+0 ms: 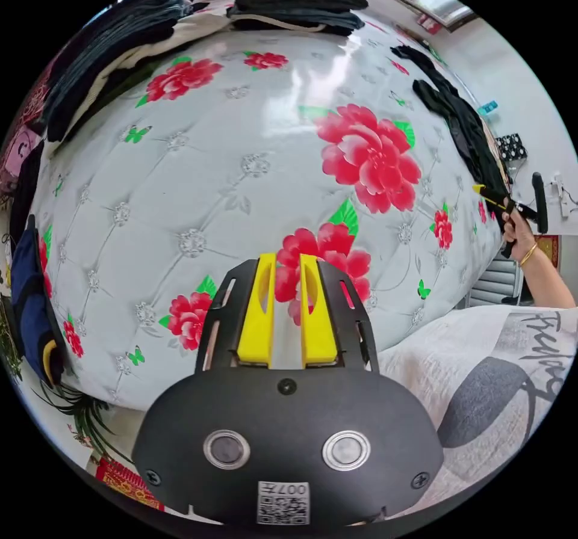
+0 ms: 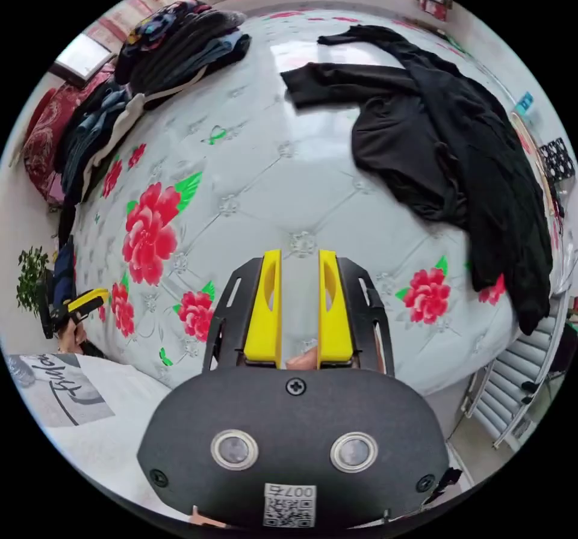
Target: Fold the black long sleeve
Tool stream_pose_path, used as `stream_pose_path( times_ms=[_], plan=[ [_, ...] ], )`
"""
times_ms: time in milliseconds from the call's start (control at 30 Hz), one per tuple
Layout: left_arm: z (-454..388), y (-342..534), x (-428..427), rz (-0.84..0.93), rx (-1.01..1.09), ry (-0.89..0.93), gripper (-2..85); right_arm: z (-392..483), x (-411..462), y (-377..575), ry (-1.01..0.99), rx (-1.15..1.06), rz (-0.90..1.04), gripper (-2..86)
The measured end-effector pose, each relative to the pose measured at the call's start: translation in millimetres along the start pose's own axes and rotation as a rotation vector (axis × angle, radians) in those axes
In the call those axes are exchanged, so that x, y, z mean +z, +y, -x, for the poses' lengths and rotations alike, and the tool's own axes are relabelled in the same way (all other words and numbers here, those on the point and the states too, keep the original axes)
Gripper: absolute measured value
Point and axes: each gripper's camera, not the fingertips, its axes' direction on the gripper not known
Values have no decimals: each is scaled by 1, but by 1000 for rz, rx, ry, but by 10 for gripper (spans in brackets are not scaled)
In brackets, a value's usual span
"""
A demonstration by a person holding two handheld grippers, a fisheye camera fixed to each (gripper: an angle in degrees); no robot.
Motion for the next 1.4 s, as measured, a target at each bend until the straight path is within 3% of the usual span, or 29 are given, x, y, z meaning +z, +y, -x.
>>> stream_pose_path(
  times_ms=[100,267,367,467,500,600,667,733,900,967,1033,1133,1267,1400],
  plan=[
    [-24,-2,16,6,72,-133,75,-70,-34,-6,67,153,-104,79],
    [-13,-5,32,10,50,-108,73,-126,-46,-37,120,243,-166,87],
    [-9,-3,39,-2,42,-111,72,-148,-34,-66,121,266,-134,85],
    [-14,0,46,-22,16,-159,65,-177,6,-88,56,388,48,67],
    [-15,2,48,-37,-7,-177,60,-174,-7,-84,111,409,-88,54],
    [-16,10,51,-82,-76,-194,38,-183,-9,-89,60,420,-43,22],
    [-14,12,52,-40,-107,-110,5,-189,-21,-88,-97,383,-64,12],
    [-20,18,49,-33,-110,-8,-4,-161,-71,-74,-266,220,-260,5],
    [-58,53,22,-196,-54,104,-9,-15,-137,-37,-524,-309,-284,-1],
    [-61,62,10,-244,-56,140,-10,56,-152,-9,-648,-551,-238,-1],
    [-55,70,-2,-291,-84,156,-9,163,-151,51,-790,-953,-42,2],
    [-32,83,-16,-326,-164,135,-9,262,-131,139,-915,-1271,186,9],
    [-4,118,-38,-371,-284,79,-2,286,-115,170,-660,-1308,147,29],
    [-9,139,-52,-389,-248,14,37,202,-104,113,-605,-949,54,52]
  ],
)
